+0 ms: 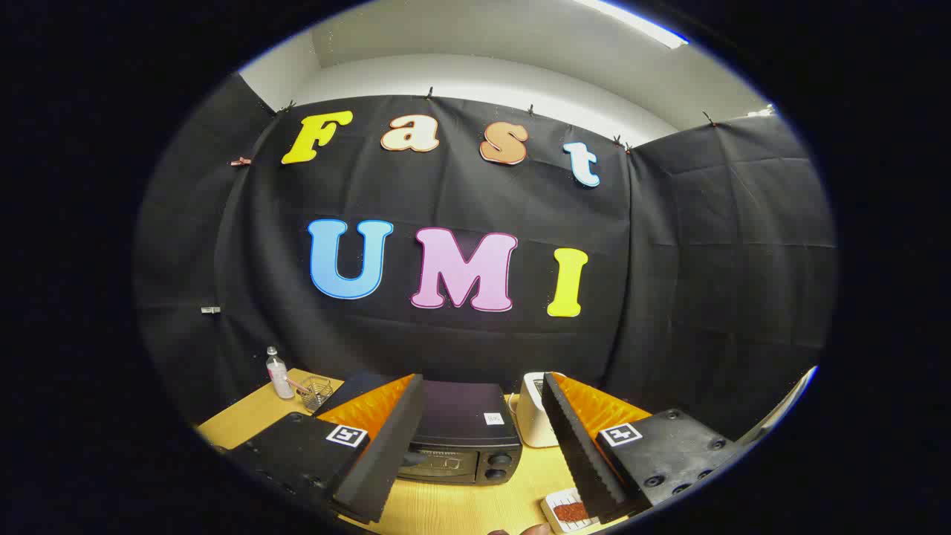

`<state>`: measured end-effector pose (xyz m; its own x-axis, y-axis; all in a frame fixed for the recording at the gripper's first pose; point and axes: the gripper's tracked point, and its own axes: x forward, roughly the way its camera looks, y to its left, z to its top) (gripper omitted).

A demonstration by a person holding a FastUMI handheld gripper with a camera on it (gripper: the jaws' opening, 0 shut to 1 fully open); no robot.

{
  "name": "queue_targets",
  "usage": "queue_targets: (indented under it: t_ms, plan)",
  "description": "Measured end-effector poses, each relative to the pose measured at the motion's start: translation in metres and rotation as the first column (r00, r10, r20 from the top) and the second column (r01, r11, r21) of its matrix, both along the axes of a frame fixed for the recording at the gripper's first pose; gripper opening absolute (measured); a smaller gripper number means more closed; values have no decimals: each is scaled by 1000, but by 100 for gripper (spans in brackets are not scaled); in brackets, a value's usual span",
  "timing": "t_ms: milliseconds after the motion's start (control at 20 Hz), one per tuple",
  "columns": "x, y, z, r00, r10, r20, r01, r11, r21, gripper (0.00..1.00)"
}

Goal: Open the toaster oven, put the food inside, and close the toaster oven door.

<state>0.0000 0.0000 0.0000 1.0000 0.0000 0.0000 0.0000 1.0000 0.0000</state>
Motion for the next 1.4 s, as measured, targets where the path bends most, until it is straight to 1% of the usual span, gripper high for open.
queue_targets:
  t_ms: [250, 700, 850, 1000, 1200, 1400]
  plan:
    - [-1, 4, 3, 1000, 7, 9, -7, 1000, 5, 97]
    - [-2, 9, 8, 1000, 16, 23, -16, 999, -33, 97]
    - [-3, 16, 6, 999, 27, 17, -27, 1000, -12, 97]
    - [3, 33, 0, 999, 42, 12, -42, 999, 7, 97]
    - [23, 71, -17, 997, 68, 26, -69, 997, 19, 97]
    - [45, 105, -51, 995, 99, 11, -99, 994, 40, 97]
